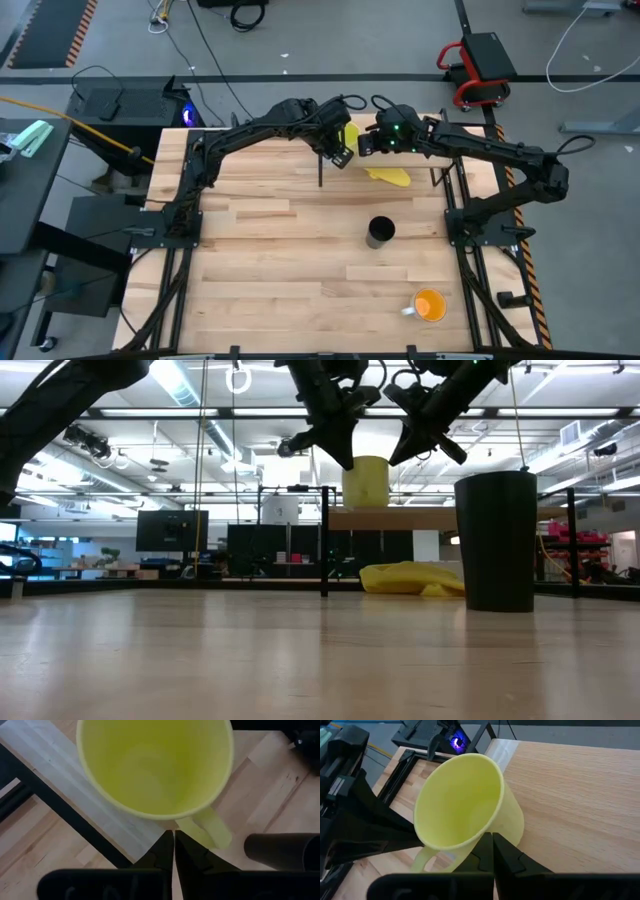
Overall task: Stack small to large cups/mugs on shelf
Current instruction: Put the yellow mug on the shelf, then put the orange mug on the shelf
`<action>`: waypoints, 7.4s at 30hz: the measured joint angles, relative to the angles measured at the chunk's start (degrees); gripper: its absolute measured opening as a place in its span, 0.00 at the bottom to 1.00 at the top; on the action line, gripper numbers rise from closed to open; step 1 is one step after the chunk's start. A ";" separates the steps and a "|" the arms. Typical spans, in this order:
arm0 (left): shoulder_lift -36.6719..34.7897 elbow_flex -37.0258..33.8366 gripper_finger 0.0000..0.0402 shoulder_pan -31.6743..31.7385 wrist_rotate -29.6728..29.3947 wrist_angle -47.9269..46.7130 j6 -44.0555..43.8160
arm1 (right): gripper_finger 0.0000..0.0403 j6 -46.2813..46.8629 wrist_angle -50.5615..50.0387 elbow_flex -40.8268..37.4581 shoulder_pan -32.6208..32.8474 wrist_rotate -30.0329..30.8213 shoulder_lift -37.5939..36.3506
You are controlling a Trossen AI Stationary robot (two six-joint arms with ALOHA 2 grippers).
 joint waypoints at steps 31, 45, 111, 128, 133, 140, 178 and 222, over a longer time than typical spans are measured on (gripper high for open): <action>0.01 -0.02 0.09 -1.62 0.26 0.12 0.79 | 0.00 -0.67 -3.02 -0.04 0.57 -0.02 -0.96; 0.01 -0.02 0.11 -1.62 0.26 0.57 1.31 | 0.00 -0.90 -2.95 -0.02 0.57 -0.04 -0.96; 0.03 -0.03 0.27 -0.98 0.31 2.21 4.33 | 0.00 1.69 -2.95 -0.04 0.55 -0.68 -1.01; 0.03 -0.04 0.30 -1.44 0.26 1.66 4.31 | 0.00 2.10 -1.99 -0.04 4.28 4.37 -1.42; 0.05 -0.04 0.29 -1.39 0.20 2.10 4.09 | 0.00 2.00 -0.51 -0.04 4.28 3.68 -1.13; 0.05 -0.04 0.29 -1.01 -0.61 2.00 3.40 | 0.00 1.69 0.25 -0.04 3.77 2.36 -0.04; -10.63 0.31 0.28 -10.37 0.66 -11.23 2.23 | 0.00 8.81 -10.04 -0.04 28.43 0.36 -18.75; -10.05 -20.46 0.20 -33.67 -11.16 21.39 -7.86 | 0.01 68.01 -45.16 4.48 82.84 6.49 -11.04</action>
